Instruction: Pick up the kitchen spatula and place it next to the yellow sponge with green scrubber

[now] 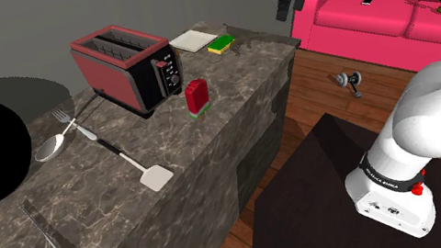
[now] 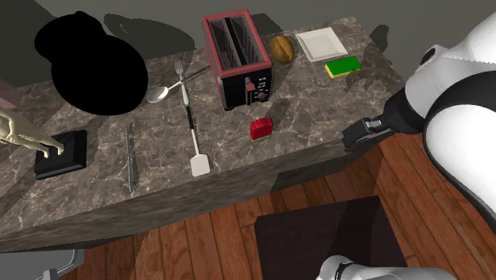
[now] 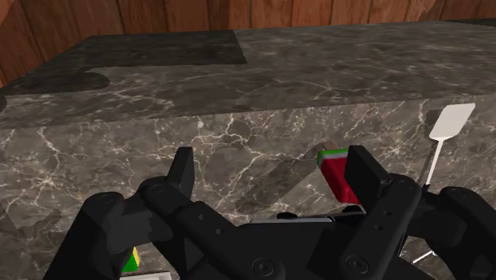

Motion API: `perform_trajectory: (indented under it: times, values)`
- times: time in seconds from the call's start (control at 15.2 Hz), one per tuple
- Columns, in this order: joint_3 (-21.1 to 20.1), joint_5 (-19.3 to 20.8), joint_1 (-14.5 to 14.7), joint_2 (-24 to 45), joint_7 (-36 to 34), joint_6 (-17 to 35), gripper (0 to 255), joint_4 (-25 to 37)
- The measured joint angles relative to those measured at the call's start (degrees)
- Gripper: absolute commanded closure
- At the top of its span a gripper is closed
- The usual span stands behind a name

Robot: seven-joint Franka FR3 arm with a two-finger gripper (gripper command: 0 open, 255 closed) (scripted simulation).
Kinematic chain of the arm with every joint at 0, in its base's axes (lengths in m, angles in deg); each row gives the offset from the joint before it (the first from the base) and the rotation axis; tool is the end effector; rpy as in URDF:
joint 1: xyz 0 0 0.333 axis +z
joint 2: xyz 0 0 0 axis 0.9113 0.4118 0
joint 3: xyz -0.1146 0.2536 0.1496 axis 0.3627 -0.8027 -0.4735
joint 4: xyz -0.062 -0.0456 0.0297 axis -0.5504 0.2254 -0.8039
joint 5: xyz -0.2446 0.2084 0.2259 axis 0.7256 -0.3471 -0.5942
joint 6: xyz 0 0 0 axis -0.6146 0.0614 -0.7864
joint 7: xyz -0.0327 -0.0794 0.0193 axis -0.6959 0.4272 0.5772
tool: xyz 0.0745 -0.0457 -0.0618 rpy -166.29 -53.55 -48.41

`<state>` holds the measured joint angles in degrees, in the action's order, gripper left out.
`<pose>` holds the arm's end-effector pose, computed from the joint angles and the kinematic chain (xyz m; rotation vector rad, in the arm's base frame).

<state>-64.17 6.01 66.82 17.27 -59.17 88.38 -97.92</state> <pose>0.3162 0.0011 0.6135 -3.0461 -0.1358 -0.1478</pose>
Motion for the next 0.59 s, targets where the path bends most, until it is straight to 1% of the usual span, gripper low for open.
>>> perform_trajectory:
  times: [0.07, 0.26, 0.46, 0.59]
  values:
    - [0.0, 0.0, 0.0, 0.0, 0.0, 0.0, 0, 0.0]
    - [-2.2, -1.0, 0.7, 1.2, -2.0, 2.3, 0, -1.0]
    - [-5.4, -2.4, 1.7, 5.1, -5.0, 5.7, 0, -0.3]
    - [-7.6, -3.3, 2.4, 7.0, -7.1, 8.4, 0, -1.0]
